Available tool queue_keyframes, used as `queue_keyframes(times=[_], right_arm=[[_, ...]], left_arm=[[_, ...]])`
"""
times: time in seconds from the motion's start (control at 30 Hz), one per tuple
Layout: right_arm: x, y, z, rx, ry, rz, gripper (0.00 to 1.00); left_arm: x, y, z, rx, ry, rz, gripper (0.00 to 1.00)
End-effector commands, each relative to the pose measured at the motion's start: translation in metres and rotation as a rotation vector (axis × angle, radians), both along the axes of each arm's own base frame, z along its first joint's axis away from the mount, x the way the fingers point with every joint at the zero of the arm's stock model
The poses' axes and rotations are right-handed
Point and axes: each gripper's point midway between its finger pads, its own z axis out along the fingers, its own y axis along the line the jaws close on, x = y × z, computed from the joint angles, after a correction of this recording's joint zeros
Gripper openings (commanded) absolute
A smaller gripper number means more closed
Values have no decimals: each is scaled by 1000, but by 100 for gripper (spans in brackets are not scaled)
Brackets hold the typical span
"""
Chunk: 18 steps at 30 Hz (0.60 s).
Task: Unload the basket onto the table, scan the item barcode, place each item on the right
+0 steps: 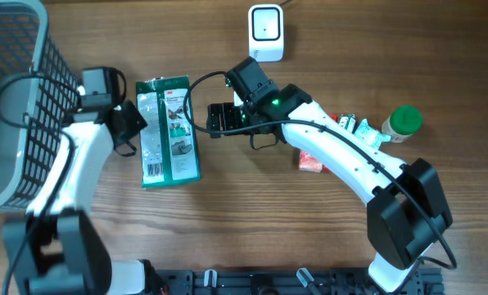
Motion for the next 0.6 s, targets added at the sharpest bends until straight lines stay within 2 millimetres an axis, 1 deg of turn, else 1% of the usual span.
queue_keyframes(times=[0.0, 0.07, 0.13, 0.2, 0.3, 0.37, 0.5, 0.57], right_arm=[[10, -6, -19, -48, -4, -40, 100], [13, -8, -24, -62, -7, -51, 100], [16, -9, -35, -72, 7, -55, 100], [17, -11, -42, -83, 20, -60, 100], [19, -19, -53, -88, 59, -73, 100], [18, -27, -54, -62, 113, -79, 99], [20, -45, -55, -29, 173, -70, 98], [19, -49, -54, -8, 186, -36, 98]], left_arm=[[3, 3, -36, 19, 64, -24, 4], [4, 3, -45, 15, 79, -35, 4], [3, 2, -55, 11, 102, -35, 4], [2, -3, -61, -16, 114, -46, 4], [1, -23, -72, -102, 137, -107, 4], [-1, -35, -78, -130, 153, -135, 4], [-1, -52, -80, -134, 160, -182, 4], [0, -64, -80, -131, 160, -217, 4]])
